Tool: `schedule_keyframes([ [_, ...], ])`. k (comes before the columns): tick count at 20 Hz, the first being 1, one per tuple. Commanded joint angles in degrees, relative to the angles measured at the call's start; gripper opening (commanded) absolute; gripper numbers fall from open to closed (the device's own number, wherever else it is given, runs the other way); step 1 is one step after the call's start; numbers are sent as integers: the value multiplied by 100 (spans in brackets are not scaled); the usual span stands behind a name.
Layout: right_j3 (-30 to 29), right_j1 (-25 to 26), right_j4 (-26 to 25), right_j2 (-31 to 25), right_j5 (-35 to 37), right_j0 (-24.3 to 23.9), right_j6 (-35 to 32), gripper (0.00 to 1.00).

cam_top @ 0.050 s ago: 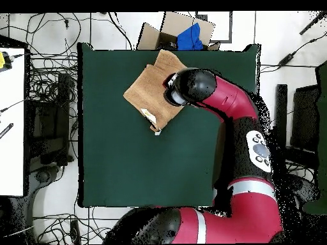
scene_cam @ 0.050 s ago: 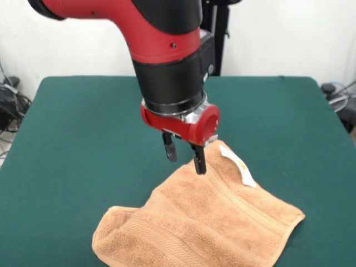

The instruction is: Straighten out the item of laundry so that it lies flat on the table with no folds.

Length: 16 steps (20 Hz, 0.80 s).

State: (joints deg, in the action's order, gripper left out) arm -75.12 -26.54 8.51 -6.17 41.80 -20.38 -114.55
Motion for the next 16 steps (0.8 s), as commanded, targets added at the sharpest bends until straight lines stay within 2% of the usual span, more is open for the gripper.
schedule_keyframes([
  [1, -804, 390, -202, -605, -545, 206, -113, 100],
  [10, -769, 482, -240, -660, -518, 109, 20, 100],
  [16, -1019, 375, -296, -712, -568, -21, 170, 100],
])
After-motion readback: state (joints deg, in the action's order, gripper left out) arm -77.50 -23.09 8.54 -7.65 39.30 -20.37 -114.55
